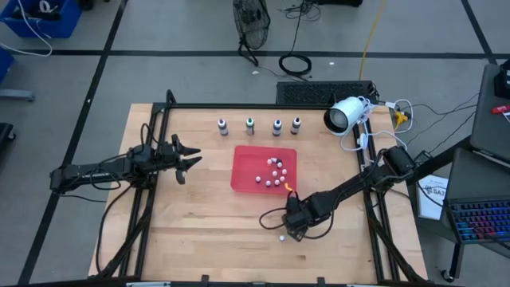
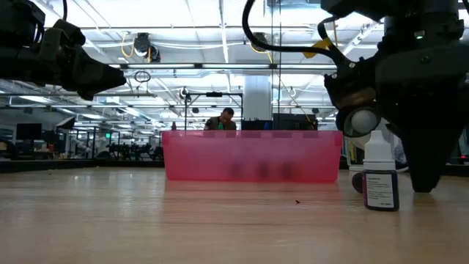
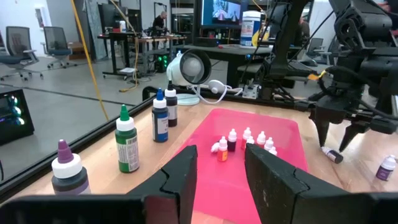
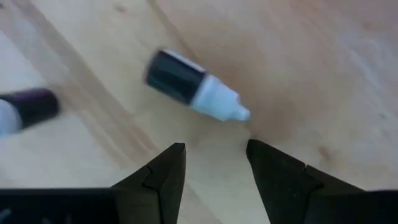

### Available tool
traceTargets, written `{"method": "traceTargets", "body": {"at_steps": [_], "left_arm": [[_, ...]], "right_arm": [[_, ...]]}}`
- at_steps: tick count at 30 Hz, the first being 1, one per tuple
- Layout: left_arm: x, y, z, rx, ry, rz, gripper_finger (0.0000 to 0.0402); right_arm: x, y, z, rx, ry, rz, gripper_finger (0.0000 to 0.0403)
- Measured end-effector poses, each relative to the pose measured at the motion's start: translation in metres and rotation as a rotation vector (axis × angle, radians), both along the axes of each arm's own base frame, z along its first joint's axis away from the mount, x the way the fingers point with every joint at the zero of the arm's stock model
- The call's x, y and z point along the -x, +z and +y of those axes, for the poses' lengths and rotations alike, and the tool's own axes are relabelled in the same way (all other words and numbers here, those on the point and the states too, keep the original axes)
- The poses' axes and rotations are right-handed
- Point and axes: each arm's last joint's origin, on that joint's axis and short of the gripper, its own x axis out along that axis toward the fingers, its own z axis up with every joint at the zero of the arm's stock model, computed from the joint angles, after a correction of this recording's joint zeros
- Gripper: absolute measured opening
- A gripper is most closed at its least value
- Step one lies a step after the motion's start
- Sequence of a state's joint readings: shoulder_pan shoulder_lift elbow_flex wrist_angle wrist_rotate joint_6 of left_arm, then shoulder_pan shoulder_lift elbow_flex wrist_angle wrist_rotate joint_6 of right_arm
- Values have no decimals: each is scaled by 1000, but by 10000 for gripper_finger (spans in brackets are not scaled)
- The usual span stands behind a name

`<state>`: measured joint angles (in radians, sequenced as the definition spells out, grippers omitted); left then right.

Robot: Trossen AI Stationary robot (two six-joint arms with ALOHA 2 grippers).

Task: Pick & Place food coloring
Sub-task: Put the small red food coloring bottle into the red bin

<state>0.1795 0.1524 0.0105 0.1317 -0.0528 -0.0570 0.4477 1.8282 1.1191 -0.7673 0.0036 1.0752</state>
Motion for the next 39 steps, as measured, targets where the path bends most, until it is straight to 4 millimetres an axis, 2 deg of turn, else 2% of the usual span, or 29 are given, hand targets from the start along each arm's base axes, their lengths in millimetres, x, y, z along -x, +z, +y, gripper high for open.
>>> {"method": "traceTargets", "body": {"at_steps": [9,14,22,39], "left_arm": [[0,0,0,0,0,0,136],[0,0,0,0,0,-1,136],[0,0,0,0,0,0,136],[0,0,0,0,0,0,136]], "right_arm": [[1,0,-2,145,371,-20,171],[0,-4,-7,252,511,-49,171],[4,-21,-8,224,552,-117,171],[-3,-19,-5,267,697,-199,171]]}}
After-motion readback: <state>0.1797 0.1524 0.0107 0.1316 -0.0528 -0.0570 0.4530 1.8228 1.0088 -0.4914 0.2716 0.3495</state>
